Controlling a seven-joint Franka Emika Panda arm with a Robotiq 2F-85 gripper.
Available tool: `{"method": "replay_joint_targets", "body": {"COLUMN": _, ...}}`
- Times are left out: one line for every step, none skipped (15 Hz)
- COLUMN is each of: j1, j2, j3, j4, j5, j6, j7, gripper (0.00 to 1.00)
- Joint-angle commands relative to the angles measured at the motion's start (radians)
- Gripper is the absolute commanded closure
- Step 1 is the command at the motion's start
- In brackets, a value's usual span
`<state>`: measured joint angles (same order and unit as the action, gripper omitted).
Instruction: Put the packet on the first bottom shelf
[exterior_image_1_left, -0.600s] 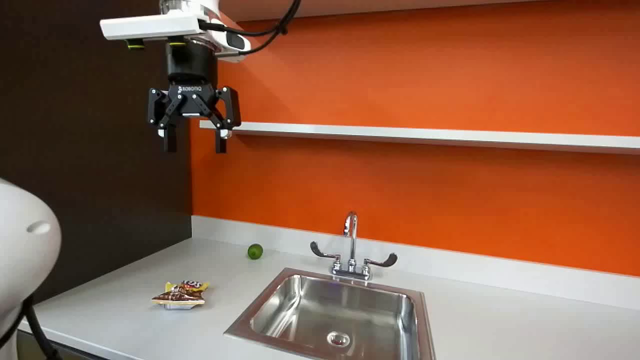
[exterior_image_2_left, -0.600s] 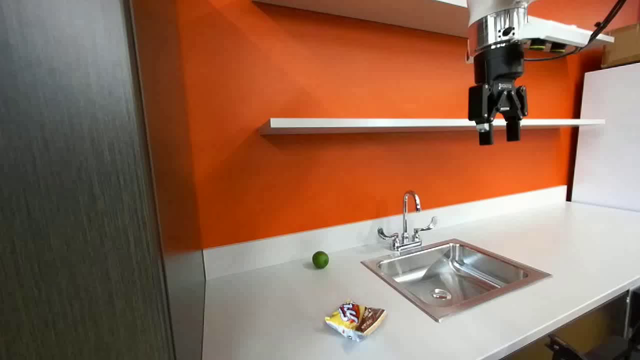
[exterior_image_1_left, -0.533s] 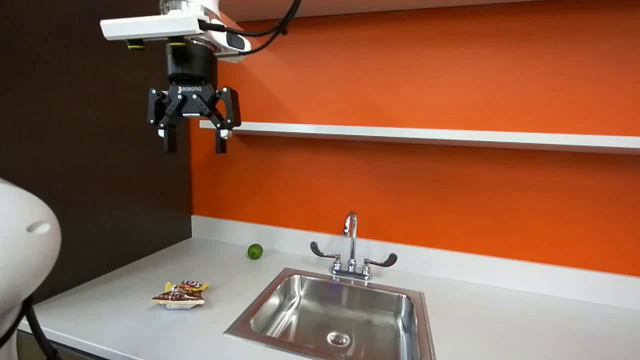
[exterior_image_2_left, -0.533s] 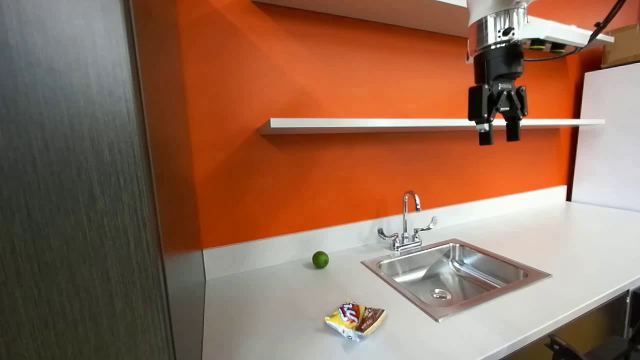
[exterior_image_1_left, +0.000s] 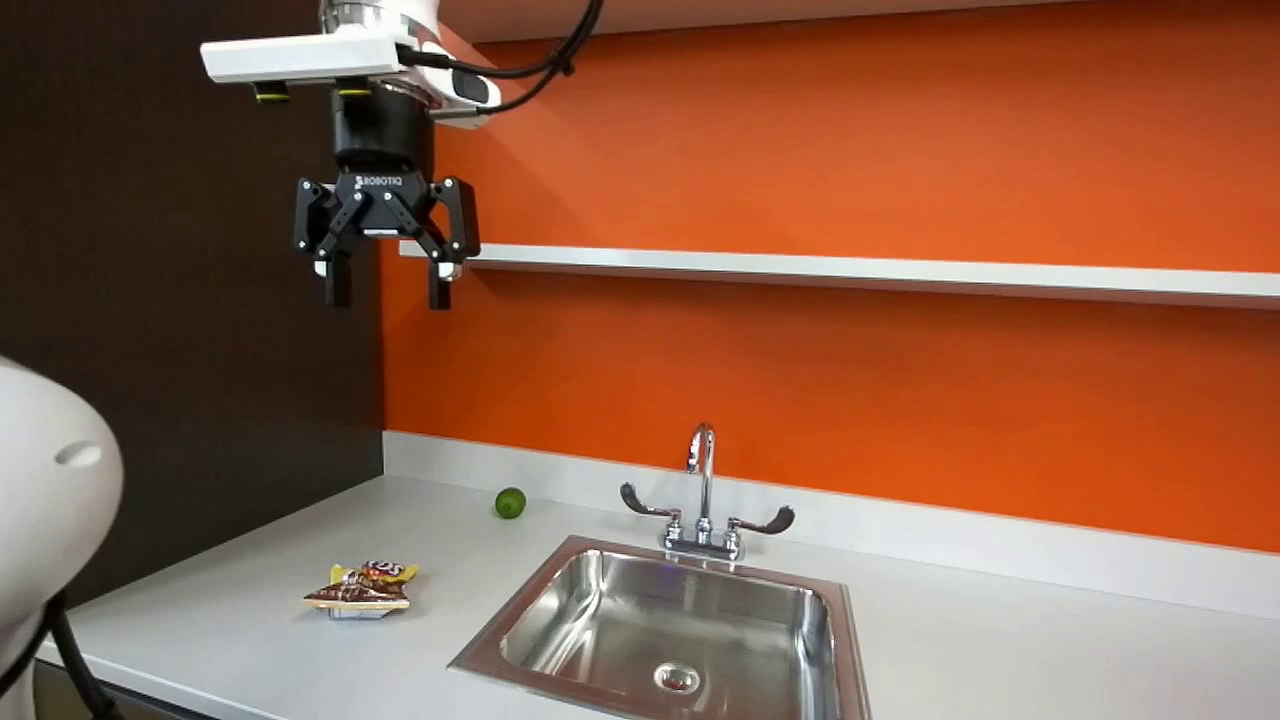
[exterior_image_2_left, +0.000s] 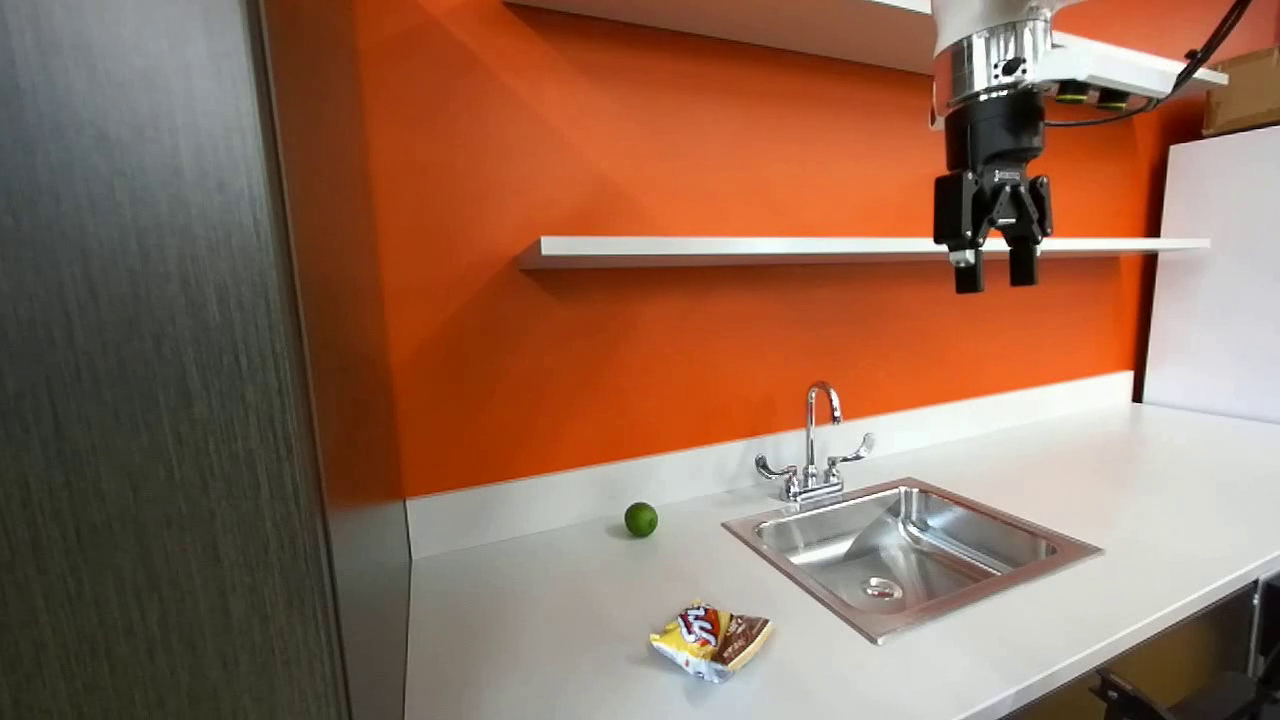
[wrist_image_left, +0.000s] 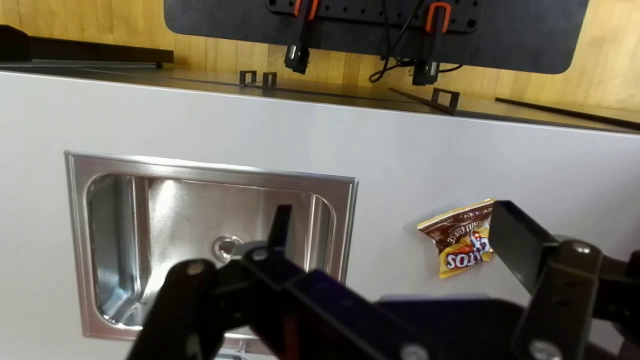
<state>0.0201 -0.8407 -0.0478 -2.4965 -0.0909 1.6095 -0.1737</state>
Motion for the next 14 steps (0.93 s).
{"method": "replay_joint_targets", "body": {"j1": 0.038, "j2": 0.015, "j3": 0.001, "j4": -0.060, "j5": 0.062, "j6": 0.064, "j7": 0.007, "gripper": 0.00}}
{"method": "replay_joint_targets", "body": {"j1": 0.045, "j2": 0.019, "j3": 0.006, "j4": -0.081, "j5": 0.079, "j6": 0.085, "j7": 0.012, "gripper": 0.00}}
{"method": "replay_joint_targets", "body": {"j1": 0.054, "j2": 0.028, "j3": 0.012, "j4": -0.106, "j5": 0.099, "j6": 0.107, "j7": 0.016, "gripper": 0.00}}
{"method": "replay_joint_targets", "body": {"j1": 0.065, "j2": 0.034, "j3": 0.015, "j4": -0.126, "j5": 0.116, "j6": 0.131, "j7": 0.012, "gripper": 0.00}}
{"method": "replay_joint_targets", "body": {"j1": 0.076, "j2": 0.039, "j3": 0.023, "j4": -0.148, "j5": 0.130, "j6": 0.157, "j7": 0.011, "gripper": 0.00}}
{"method": "replay_joint_targets", "body": {"j1": 0.086, "j2": 0.047, "j3": 0.032, "j4": -0.166, "j5": 0.140, "j6": 0.182, "j7": 0.013, "gripper": 0.00}}
{"method": "replay_joint_targets", "body": {"j1": 0.097, "j2": 0.057, "j3": 0.043, "j4": -0.182, "j5": 0.148, "j6": 0.209, "j7": 0.014, "gripper": 0.00}}
{"method": "replay_joint_targets", "body": {"j1": 0.107, "j2": 0.067, "j3": 0.052, "j4": -0.196, "j5": 0.155, "j6": 0.238, "j7": 0.016, "gripper": 0.00}}
{"method": "replay_joint_targets", "body": {"j1": 0.120, "j2": 0.080, "j3": 0.063, "j4": -0.211, "j5": 0.161, "j6": 0.268, "j7": 0.013, "gripper": 0.00}}
{"method": "replay_joint_targets", "body": {"j1": 0.130, "j2": 0.093, "j3": 0.077, "j4": -0.223, "j5": 0.161, "j6": 0.299, "j7": 0.017, "gripper": 0.00}}
{"method": "replay_joint_targets", "body": {"j1": 0.143, "j2": 0.114, "j3": 0.091, "j4": -0.235, "j5": 0.162, "j6": 0.337, "j7": 0.017, "gripper": 0.00}}
{"method": "replay_joint_targets", "body": {"j1": 0.155, "j2": 0.135, "j3": 0.101, "j4": -0.246, "j5": 0.163, "j6": 0.375, "j7": 0.016, "gripper": 0.00}}
{"method": "replay_joint_targets", "body": {"j1": 0.165, "j2": 0.161, "j3": 0.112, "j4": -0.254, "j5": 0.161, "j6": 0.417, "j7": 0.018, "gripper": 0.00}}
{"method": "replay_joint_targets", "body": {"j1": 0.173, "j2": 0.189, "j3": 0.122, "j4": -0.264, "j5": 0.156, "j6": 0.463, "j7": 0.021, "gripper": 0.00}}
